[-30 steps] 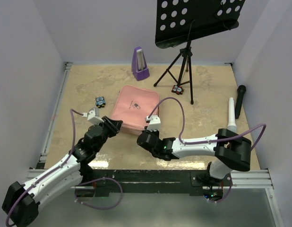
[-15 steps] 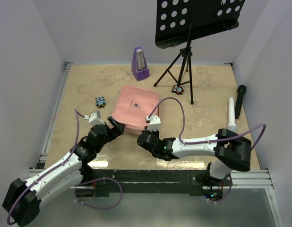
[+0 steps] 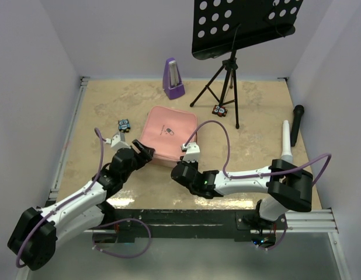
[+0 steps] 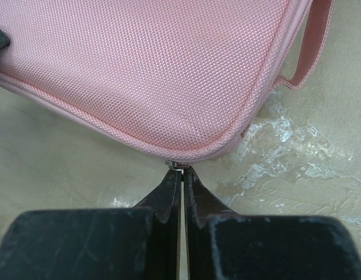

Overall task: Organize the medicine kit
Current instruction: Zip the medicine box at the center of the board.

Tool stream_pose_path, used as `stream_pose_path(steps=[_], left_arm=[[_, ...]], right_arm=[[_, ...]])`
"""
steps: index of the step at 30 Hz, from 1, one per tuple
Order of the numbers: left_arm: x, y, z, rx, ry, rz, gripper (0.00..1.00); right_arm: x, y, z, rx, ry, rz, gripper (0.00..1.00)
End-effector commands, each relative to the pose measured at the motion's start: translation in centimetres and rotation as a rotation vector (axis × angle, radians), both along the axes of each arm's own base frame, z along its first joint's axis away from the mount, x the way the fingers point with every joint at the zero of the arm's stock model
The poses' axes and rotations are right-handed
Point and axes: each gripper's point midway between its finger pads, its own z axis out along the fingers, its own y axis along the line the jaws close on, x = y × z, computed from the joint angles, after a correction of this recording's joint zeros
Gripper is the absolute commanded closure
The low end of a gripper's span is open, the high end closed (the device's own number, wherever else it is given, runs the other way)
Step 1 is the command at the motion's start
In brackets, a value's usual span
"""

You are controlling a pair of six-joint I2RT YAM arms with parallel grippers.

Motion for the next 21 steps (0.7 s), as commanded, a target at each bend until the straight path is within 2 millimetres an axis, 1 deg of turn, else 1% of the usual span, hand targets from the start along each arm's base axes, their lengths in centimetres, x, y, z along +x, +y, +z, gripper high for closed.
stream_pose_path(steps=[1,5,9,13,19,21], left_arm=[[2.0,-0.6,3.1,-0.058,-0.091,0.007,0.31],[2.4,-0.3,2.6,-0.053,-0.083,-0.003,0.47],[2.5,0.0,2.0,-0.052,-0.071,-0.004,0.55],[2.7,0.3,2.0,-0.052,-0.076,-0.004,0.63],[3.1,0.6,1.4,-0.051,-0.066,-0.013,0.89],[3.2,0.7,1.3,-0.050,-0.064,-0.016,0.95]], right_arm=[[0.0,-0.4,0.9,0.020,-0.019,-0.010,1.00],[0.0,-0.6,1.0,0.016,-0.021,-0.009,1.00],[0.0,-0.7,1.1,0.010,-0.023,-0.010,1.00],[0.0,-0.9,1.1,0.004,-0.022,-0.008,1.00],[0.0,-0.9,1.1,0.003,-0.021,-0.009,1.00],[0.0,-0.9,1.1,0.005,-0.020,-0.012,1.00]])
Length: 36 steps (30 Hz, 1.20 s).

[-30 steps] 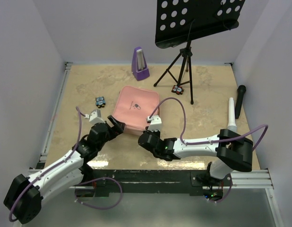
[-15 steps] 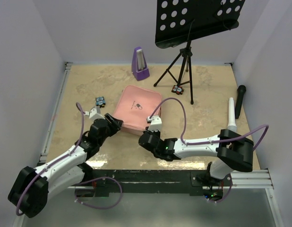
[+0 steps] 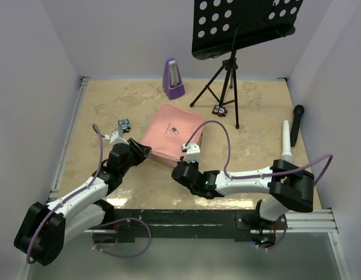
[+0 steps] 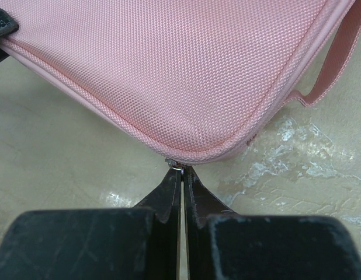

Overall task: Organize the medicine kit
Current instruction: Zip the medicine box at the center of the board.

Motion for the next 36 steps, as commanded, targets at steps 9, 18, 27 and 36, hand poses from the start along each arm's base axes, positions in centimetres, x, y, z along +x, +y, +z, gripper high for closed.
stream_pose_path(steps=[9,18,27,36], left_arm=[[1.6,1.9,1.0,0.005,-0.063,0.039,1.00],[1.6,3.1,0.5,0.006,-0.037,0.086,1.00],[2.6,3.7,0.9,0.010,-0.027,0.115,1.00],[4.2,5.3,1.5,0.012,-0.025,0.156,1.00]], right_arm=[[-0.4,-2.7,0.2,-0.044,0.000,-0.039,1.00],[-0.9,-3.6,-0.3,-0.039,0.037,-0.077,1.00],[-1.6,-4.4,-0.5,-0.032,0.078,-0.089,1.00],[-1.9,-4.6,-0.6,-0.032,0.093,-0.091,1.00]])
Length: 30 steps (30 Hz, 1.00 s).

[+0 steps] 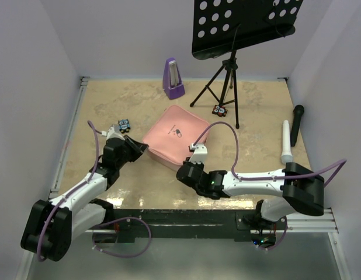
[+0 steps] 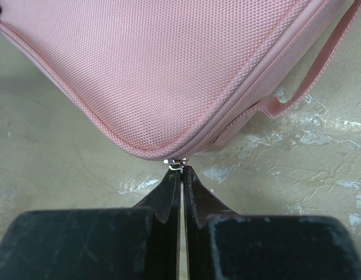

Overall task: Organize the medicine kit
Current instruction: Zip the medicine box at the center of the board.

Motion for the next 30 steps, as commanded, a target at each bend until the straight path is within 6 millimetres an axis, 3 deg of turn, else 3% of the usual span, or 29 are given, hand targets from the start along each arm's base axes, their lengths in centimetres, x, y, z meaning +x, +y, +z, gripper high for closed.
stream_pose_path(steps=[1,10,19,30], left_arm=[[2.9,4.2,1.0,0.082,-0.041,0.172,1.00],[4.5,5.4,0.7,0.073,-0.024,0.198,1.00],[6.5,6.7,1.7,0.069,-0.042,0.229,1.00],[6.9,7.9,1.9,0.073,-0.040,0.248,1.00]], right_arm=[[-0.4,-3.0,-1.2,-0.105,0.012,-0.036,1.00],[-0.9,-3.0,-1.7,-0.078,0.040,-0.030,1.00],[-1.6,-3.4,-2.4,-0.051,0.082,-0.030,1.00],[-1.8,-3.9,-2.6,-0.006,0.111,-0.037,1.00]])
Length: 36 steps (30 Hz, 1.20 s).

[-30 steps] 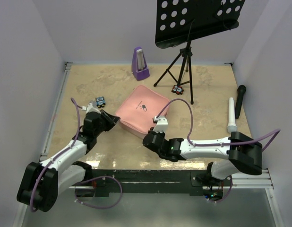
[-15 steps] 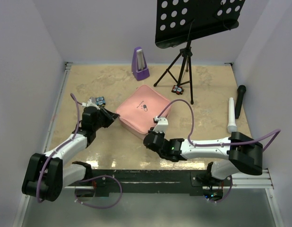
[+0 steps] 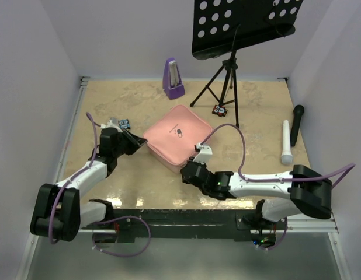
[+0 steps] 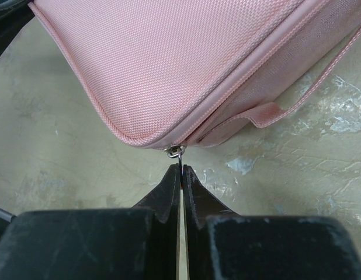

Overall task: Organize the medicine kit
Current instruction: Zip the medicine box at the center of the board.

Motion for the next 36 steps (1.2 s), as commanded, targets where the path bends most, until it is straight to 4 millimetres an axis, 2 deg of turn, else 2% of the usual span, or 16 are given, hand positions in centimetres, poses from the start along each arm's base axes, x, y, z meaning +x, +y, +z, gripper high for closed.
stream_pose_path(steps=[1,6,13,28,36], left_arm=[[4.0,7.0,2.0,0.161,-0.111,0.279,1.00],[3.7,7.4,2.4,0.181,-0.122,0.285,1.00],[3.4,7.4,1.9,0.186,-0.109,0.283,1.00],[3.0,7.3,1.5,0.194,-0.108,0.264,1.00],[3.0,7.0,1.7,0.189,-0.102,0.248,1.00]], right_arm=[[-1.0,-4.6,-3.1,-0.171,0.054,-0.026,1.00],[-0.8,-4.7,-3.5,-0.169,0.062,-0.032,1.00],[0.9,-6.4,-3.6,-0.083,0.098,-0.104,1.00],[4.4,-7.8,-1.6,0.015,0.062,-0.250,1.00],[5.4,-7.7,-1.5,0.011,0.046,-0.233,1.00]])
